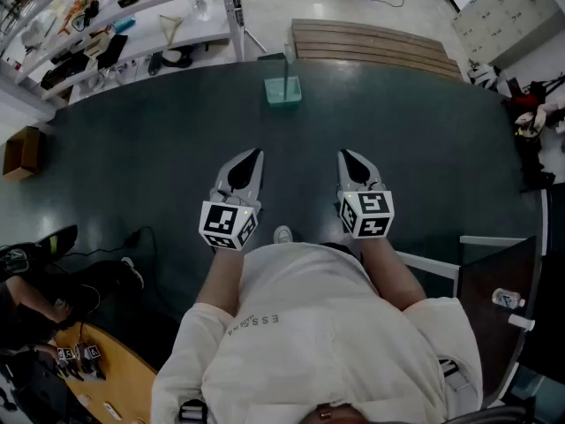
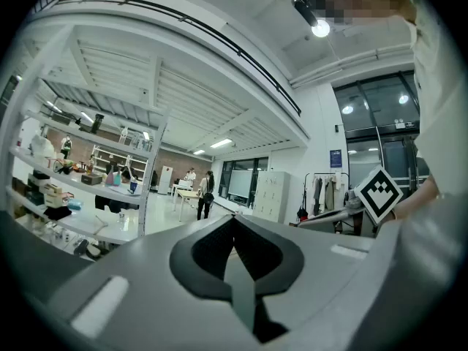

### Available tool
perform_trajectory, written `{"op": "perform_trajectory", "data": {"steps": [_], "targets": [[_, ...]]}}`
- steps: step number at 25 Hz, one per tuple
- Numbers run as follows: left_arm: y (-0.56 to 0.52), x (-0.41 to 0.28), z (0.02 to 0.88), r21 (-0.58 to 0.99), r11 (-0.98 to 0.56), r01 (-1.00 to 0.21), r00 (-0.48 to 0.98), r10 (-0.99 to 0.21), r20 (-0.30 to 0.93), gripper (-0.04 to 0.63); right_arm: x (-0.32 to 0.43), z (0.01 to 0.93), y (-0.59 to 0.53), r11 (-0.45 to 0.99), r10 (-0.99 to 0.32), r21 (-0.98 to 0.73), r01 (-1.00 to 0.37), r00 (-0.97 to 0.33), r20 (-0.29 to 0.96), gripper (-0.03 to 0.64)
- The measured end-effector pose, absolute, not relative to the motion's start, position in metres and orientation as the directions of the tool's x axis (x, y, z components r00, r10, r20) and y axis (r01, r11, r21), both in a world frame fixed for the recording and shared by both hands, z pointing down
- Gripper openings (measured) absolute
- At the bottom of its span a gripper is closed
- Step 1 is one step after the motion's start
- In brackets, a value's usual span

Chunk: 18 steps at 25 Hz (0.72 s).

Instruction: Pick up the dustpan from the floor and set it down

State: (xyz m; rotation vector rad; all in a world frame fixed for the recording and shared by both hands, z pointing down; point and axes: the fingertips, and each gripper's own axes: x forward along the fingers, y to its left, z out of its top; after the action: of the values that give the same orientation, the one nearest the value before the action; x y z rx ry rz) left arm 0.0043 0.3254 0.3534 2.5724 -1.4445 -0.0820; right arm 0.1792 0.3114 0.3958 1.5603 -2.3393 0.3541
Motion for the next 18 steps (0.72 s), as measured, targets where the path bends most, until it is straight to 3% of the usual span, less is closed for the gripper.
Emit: {"op": "perform_trajectory", "data": {"steps": [18], "targets": [[0.323, -0.007, 0.361, 0.21, -0.492, -0.845, 0.511, -0.858, 0.049, 0.014, 0.178, 0.399, 0.307, 0.348, -0.853, -0.08, -0.934, -0.351, 0.387, -0.008]]}}
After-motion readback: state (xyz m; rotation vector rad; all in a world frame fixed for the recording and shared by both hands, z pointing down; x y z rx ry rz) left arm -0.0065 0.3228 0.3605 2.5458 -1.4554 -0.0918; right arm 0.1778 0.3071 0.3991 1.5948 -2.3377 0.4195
